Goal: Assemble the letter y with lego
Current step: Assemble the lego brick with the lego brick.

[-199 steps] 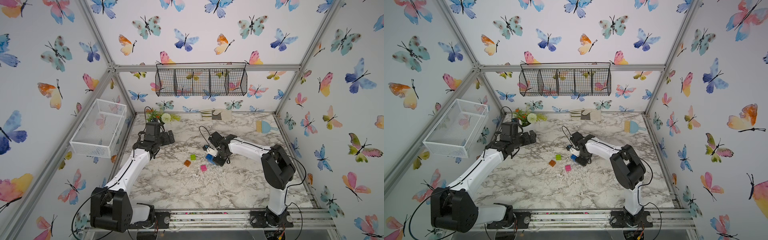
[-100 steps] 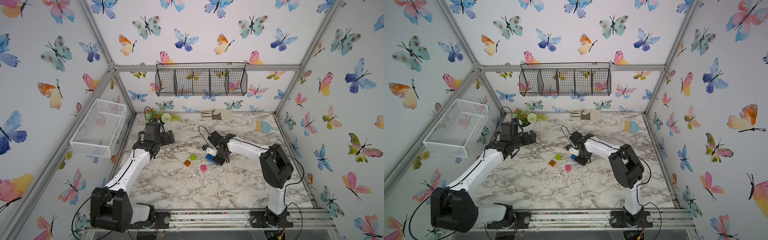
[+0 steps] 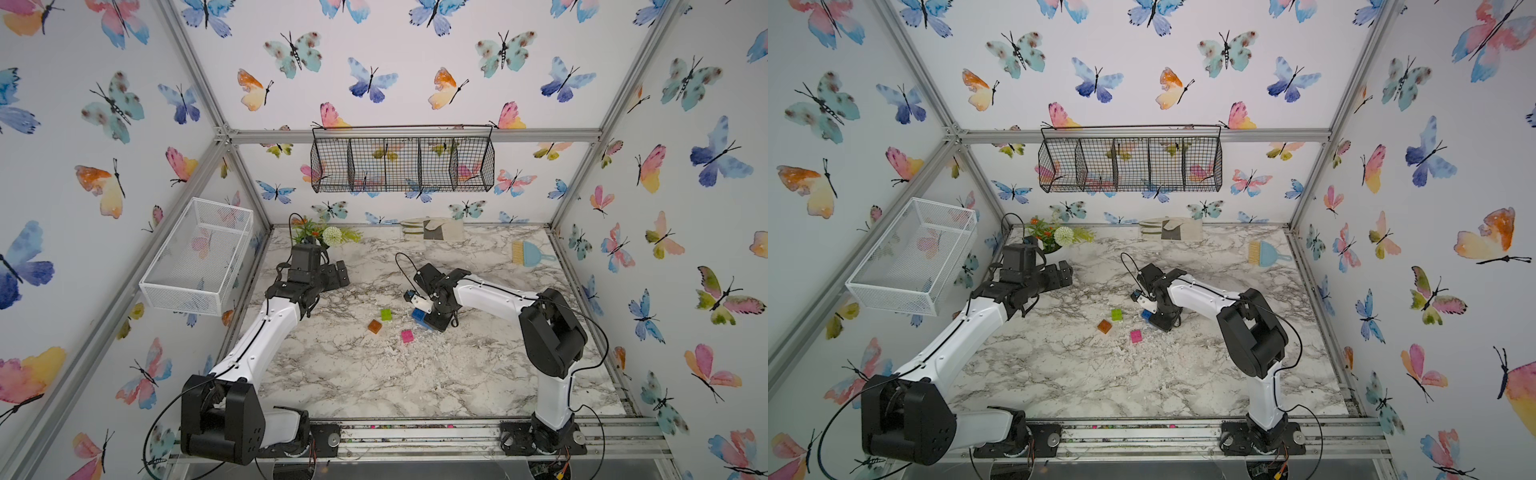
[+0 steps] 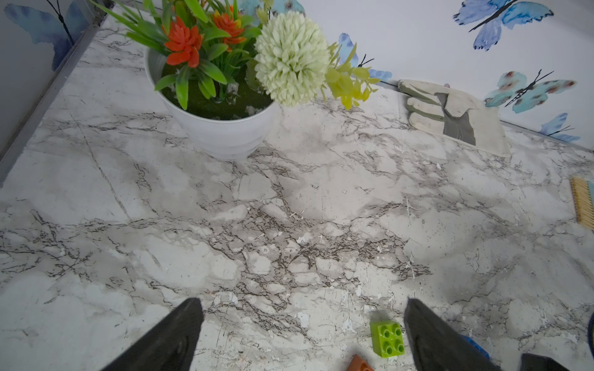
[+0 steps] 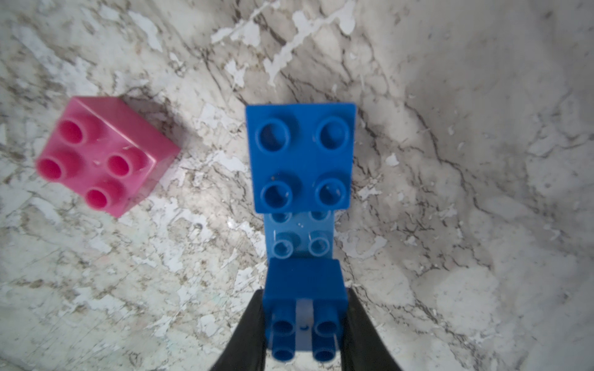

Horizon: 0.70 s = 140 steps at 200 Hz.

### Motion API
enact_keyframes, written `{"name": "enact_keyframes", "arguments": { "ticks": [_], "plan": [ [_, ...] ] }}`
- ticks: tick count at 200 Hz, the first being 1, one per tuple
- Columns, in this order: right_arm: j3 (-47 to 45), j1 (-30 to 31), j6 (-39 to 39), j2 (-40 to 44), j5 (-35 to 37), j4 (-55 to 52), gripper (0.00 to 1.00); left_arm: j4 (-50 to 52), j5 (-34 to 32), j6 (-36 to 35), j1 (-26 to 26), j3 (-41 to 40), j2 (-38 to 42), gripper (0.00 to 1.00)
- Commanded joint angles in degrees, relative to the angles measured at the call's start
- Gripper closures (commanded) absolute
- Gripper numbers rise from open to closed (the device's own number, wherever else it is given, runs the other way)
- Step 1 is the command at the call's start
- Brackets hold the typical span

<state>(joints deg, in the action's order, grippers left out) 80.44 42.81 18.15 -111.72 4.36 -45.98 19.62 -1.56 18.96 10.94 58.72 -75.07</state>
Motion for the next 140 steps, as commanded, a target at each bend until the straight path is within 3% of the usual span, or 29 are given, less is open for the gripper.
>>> {"name": "enact_keyframes", "arguments": {
  "ticks": [1, 140],
  "plan": [
    [-2.92, 0.08, -0.14, -2.65, 1.62, -1.05, 0.93, 0.51, 0.39, 0.24, -0.29, 1.49, -0.08, 0.02],
    [-4.54, -0.36, 1.90, -1.73, -10.13, -0.96, 0.97, 0.69, 0.51, 0.38, -0.26, 1.49, 0.37, 0.02]
  ]
}}
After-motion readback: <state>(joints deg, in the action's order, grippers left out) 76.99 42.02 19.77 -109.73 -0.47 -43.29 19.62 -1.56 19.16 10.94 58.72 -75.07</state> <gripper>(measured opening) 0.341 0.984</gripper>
